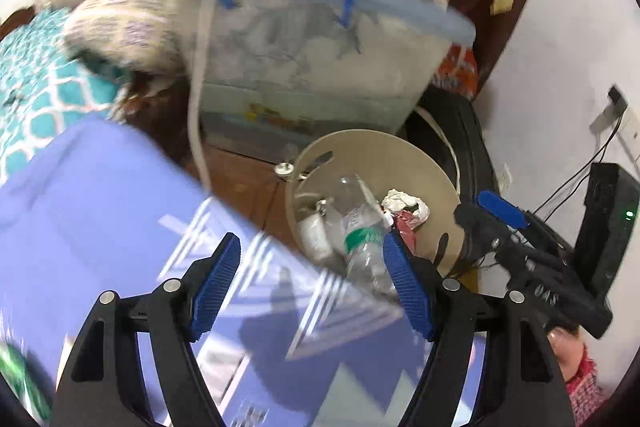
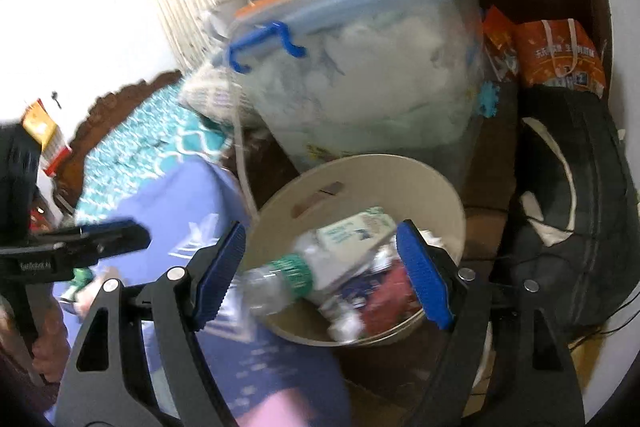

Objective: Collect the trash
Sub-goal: 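Carry wrapper and tissue to the beige bin and open both tools, then grasp the green can with the left tool while the right tool grasps the pink cup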

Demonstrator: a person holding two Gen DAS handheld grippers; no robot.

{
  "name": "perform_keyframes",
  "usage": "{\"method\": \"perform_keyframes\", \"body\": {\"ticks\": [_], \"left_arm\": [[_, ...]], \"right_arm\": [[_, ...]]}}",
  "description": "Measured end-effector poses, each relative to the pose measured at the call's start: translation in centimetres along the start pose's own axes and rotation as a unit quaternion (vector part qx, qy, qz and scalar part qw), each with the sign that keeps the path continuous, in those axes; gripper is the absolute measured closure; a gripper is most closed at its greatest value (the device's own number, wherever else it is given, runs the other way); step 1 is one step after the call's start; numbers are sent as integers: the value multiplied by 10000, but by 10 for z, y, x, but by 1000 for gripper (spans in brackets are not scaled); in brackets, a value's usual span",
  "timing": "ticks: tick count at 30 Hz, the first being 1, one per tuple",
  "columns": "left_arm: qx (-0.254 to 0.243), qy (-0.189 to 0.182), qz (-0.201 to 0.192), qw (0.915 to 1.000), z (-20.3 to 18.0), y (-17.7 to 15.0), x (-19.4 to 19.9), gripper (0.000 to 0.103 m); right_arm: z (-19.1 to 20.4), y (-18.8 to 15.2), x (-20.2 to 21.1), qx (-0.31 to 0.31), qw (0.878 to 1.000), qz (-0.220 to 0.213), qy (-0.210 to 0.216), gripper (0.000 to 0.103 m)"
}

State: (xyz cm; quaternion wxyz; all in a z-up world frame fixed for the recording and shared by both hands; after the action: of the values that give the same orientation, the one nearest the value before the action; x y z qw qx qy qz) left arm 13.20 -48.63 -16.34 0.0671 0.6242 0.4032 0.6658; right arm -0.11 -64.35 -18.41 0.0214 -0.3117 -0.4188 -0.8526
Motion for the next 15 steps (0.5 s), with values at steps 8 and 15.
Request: {"method": "perform_keyframes", "body": {"ticks": [8, 15], "left_arm": [[584, 567, -303, 9962, 58, -104, 95, 32], [1533, 1589, -198, 9751, 146, -209, 167, 32]], "right_arm": [[83, -59, 21, -45, 9971, 214, 733, 25], [184, -133, 5, 310, 9817, 1134, 1500, 25]]}}
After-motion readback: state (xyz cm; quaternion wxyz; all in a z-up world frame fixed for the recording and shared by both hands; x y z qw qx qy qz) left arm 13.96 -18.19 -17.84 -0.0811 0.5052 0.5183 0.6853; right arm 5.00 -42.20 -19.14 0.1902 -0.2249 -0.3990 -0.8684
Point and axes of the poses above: each gripper's, at about its wrist camera, not at the fingertips, and x roughly against the way its jaws point, z to its left, y to its top, the point moved 6 cm from there along -x, roughly the way its jaws point, and after that the axes turned 5 degrees about -x, right-handed, at the moved point
